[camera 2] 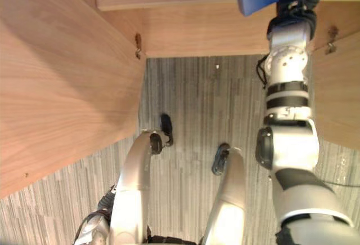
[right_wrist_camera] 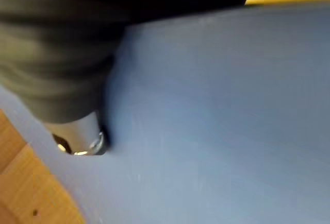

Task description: Walk over to the cabinet, pick up the folder, carry it to the office cabinet, place the folder inside the office cabinet, then close the office cabinet door

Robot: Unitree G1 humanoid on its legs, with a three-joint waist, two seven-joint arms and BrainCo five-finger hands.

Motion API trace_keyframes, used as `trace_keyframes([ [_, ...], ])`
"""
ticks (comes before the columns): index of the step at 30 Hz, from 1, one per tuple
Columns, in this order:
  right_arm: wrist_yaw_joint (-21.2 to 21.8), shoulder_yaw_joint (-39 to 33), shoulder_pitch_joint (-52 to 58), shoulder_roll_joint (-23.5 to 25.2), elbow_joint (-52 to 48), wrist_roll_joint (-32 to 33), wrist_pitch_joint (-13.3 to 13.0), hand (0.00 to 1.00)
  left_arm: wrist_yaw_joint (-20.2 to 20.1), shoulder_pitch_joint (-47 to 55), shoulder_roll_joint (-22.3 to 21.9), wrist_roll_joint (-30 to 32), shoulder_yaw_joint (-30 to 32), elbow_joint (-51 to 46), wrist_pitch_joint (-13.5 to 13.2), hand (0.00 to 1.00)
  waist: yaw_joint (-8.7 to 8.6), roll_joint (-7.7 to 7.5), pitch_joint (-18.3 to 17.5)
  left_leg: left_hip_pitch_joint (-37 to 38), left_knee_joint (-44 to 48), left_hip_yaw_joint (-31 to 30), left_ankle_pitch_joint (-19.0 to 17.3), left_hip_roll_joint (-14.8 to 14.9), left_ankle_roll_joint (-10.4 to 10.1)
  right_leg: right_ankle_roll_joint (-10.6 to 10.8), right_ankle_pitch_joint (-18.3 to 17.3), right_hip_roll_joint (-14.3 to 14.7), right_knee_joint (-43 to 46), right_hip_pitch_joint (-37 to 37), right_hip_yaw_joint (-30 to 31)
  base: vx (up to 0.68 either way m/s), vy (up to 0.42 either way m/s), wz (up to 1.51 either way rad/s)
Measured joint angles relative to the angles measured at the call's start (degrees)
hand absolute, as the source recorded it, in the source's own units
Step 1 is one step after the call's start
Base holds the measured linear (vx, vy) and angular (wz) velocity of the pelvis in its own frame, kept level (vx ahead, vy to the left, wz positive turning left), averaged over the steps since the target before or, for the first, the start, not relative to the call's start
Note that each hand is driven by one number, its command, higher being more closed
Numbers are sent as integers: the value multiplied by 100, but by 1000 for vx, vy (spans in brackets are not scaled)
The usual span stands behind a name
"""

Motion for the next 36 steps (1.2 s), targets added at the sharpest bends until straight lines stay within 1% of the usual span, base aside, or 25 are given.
trace_keyframes([
  [2,-161,37,-158,-70,232,159,-3,100,51,-12,-26,-9,-44,-33,-2,0,11,0,0,-67,-45,-49,51,-95,-3,4,-43,-94,25,-22,-75,29,-22,32],
  [4,-357,47,-317,-131,433,264,-13,100,61,-12,-25,-19,-136,-124,-4,0,61,-1,0,-165,-46,-66,78,-176,0,2,-95,-177,103,-98,-100,19,-30,28],
  [5,-465,86,-425,-207,564,429,-22,100,75,-21,-24,-21,-169,-171,-8,0,74,-1,1,-257,-51,-98,110,-255,-1,-7,-129,-225,166,-178,-130,10,-29,27],
  [8,-648,161,-483,-406,711,612,-65,100,110,-15,-12,-70,-233,-284,-14,0,93,-1,1,-409,-38,-190,156,-360,-11,-9,-202,-324,267,-251,-231,10,-34,29],
  [9,-691,295,-530,-482,727,660,-80,100,118,-6,3,-116,-249,-307,-10,0,82,-1,1,-447,-40,-232,169,-379,-34,-13,-206,-363,275,-251,-286,11,-40,25],
  [10,-694,384,-635,-659,814,660,-80,100,122,0,9,-125,-292,-338,-10,0,91,-1,1,-475,-99,-229,203,-435,-78,-17,-209,-400,298,-298,-294,4,-36,22],
  [13,-697,686,-825,-1074,870,666,-82,100,127,53,37,-189,-383,-461,-12,0,107,-3,2,-604,-230,-237,348,-466,-80,-22,-207,-464,308,-412,-382,4,-57,22],
  [15,-697,775,-896,-1220,877,667,-78,100,135,80,44,-238,-424,-526,-10,0,131,-3,2,-639,-264,-238,396,-466,-65,-24,-206,-475,308,-444,-408,35,-64,11],
  [17,-698,790,-1023,-1241,879,694,-82,100,156,147,62,-257,-471,-638,-13,0,116,-3,2,-657,-277,-238,441,-466,-20,-25,-206,-465,303,-454,-429,55,-74,3],
  [20,-697,987,-1165,-1402,882,897,-100,100,161,232,65,-295,-498,-806,-7,0,120,-2,1,-655,-326,-238,481,-469,-26,-27,-204,-470,283,-448,-457,56,-61,3],
  [22,-697,1002,-1217,-1450,882,897,-109,100,170,258,81,-335,-532,-838,-4,0,119,-2,0,-649,-354,-254,507,-473,-47,-30,-203,-474,278,-436,-485,58,-70,4],
  [23,-698,1003,-1257,-1454,882,897,-112,0,189,283,106,-378,-577,-845,3,0,114,-1,0,-647,-366,-269,522,-473,-59,-32,-202,-475,278,-431,-503,46,-59,4],
  [30,-696,1018,-1297,-1460,881,883,-127,0,278,362,156,-424,-650,-920,112,0,115,0,-5,-536,-545,-256,633,-473,-90,-98,-164,-471,222,-376,-529,37,-67,2],
  [36,-601,1005,-1298,-1460,879,865,-151,0,280,405,167,-488,-662,-908,120,0,117,1,-7,-478,-632,-252,690,-464,-107,-135,-142,-453,182,-352,-538,44,-66,0],
])
